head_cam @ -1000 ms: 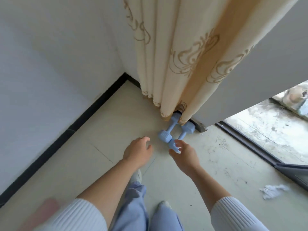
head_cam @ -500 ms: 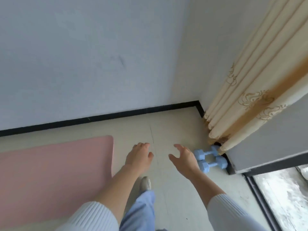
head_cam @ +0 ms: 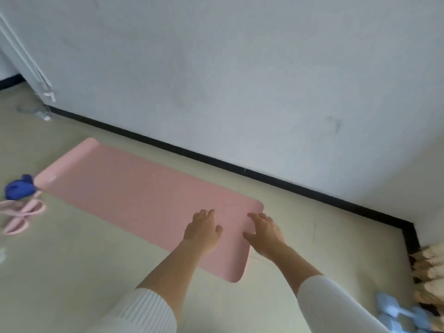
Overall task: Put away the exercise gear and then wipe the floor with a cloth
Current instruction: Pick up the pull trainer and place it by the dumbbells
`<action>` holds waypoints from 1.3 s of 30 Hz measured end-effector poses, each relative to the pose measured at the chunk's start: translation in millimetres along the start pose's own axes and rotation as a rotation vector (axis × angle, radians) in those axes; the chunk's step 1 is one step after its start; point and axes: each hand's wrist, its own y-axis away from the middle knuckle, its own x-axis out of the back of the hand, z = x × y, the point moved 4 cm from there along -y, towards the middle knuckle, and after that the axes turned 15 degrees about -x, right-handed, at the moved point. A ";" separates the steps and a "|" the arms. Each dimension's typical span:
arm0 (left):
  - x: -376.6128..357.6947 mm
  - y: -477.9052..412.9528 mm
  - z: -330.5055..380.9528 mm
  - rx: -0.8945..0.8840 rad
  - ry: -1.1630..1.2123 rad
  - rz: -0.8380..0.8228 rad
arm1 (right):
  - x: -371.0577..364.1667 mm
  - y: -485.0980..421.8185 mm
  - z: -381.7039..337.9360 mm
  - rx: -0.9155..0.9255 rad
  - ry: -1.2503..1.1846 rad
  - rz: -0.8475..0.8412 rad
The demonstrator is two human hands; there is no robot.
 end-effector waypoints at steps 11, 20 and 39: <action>151.1 126.2 -330.0 0.345 -0.011 0.112 | -138.7 30.7 -373.9 0.349 0.163 -0.104; 229.5 120.7 -534.5 0.473 0.021 0.192 | -210.8 -25.0 -604.2 0.540 0.330 -0.120; 366.1 109.8 -958.9 0.759 0.178 0.329 | -381.4 -139.5 -1037.9 0.709 0.534 -0.306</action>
